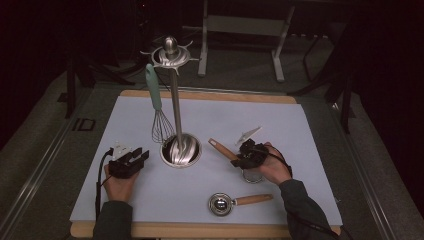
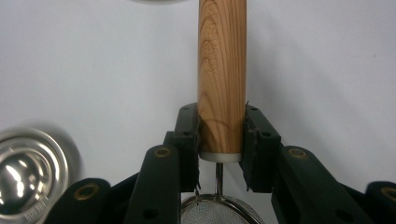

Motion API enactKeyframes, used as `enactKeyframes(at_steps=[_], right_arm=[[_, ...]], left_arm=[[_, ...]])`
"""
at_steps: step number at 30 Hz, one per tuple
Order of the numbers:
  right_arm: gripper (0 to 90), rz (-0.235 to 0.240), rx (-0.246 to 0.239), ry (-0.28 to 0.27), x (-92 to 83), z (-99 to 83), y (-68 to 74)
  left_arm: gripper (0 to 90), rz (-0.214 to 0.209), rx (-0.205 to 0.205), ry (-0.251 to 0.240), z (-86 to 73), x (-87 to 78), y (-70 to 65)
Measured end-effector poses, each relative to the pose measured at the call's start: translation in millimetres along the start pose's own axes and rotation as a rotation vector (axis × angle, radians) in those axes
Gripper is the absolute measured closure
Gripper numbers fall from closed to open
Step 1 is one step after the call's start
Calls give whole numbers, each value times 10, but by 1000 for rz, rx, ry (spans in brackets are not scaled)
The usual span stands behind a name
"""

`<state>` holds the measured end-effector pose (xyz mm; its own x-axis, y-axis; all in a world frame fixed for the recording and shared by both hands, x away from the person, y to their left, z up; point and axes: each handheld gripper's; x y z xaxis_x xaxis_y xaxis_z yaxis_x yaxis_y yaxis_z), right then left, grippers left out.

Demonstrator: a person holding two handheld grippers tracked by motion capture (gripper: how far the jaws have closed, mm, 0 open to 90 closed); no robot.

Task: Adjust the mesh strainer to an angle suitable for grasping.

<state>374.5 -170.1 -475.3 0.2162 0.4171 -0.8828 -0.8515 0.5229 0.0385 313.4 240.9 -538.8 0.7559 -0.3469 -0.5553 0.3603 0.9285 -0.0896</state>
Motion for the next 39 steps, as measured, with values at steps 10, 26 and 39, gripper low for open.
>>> enactKeyframes(at_steps=[10, 26, 39], right_arm=[[708, 7, 26, -121, -84, 36, 107], [708, 19, 29, -229, -259, 118, 210], [708, 11, 23, -292, -406, 209, 264]], left_arm=[[650, -1, 5, 1, 1, 1, -3], [650, 1, 9, 3, 2, 4, -7], [650, 1, 10, 4, 2, 6, -12]])
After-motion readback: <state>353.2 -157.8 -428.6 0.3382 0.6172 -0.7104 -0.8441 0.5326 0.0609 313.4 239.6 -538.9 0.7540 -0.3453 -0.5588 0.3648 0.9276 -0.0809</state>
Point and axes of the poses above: each handheld gripper's, and its own axes: x roughly forward along the jaws, z roughly out of its top, y roughly to its left, and after that the axes turned 4 degrees about y, right-handed
